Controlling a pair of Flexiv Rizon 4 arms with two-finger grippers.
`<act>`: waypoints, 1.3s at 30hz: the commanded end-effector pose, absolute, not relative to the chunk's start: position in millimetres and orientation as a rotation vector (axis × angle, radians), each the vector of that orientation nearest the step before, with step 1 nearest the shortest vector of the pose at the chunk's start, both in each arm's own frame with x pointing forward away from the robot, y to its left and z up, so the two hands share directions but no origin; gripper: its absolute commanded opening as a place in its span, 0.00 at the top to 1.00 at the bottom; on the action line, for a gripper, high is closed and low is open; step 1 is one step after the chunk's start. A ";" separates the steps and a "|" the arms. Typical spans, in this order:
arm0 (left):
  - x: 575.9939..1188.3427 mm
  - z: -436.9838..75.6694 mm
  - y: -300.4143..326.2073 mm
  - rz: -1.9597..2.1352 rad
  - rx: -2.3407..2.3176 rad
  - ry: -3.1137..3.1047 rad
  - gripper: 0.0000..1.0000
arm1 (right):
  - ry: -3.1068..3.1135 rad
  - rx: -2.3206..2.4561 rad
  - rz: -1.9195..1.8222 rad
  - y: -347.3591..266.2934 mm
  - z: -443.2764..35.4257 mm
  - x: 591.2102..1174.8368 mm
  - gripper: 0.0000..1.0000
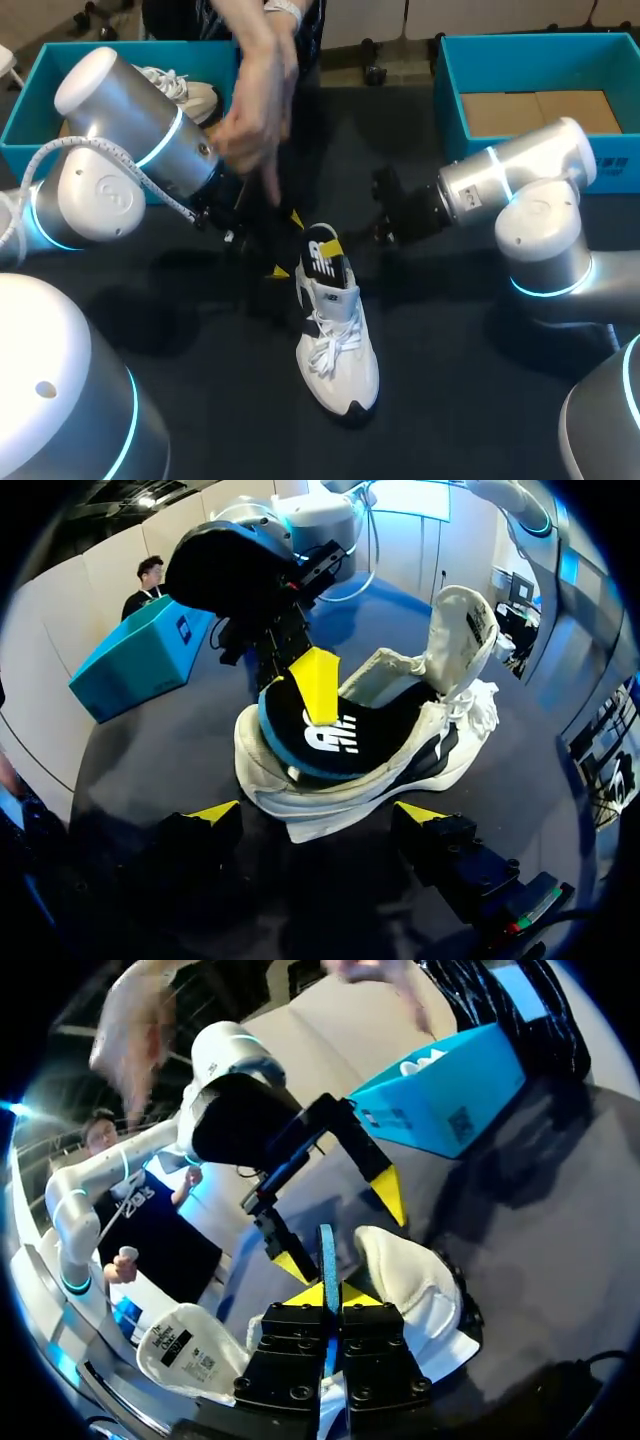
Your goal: Take the shoe out of the shoebox, open the shoe tongue, remove and reinsert the insole, then place the shoe into the shoebox
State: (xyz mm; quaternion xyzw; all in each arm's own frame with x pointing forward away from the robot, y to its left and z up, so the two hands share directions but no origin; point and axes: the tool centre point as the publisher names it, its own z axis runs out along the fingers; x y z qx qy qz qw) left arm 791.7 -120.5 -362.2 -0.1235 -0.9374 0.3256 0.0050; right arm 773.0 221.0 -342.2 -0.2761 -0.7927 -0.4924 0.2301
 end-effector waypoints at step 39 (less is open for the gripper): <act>791.3 -362.2 -120.5 1.018 -0.388 -2.937 0.00 | -2.247 -0.873 -1.394 218.1 -316.0 767.9 0.00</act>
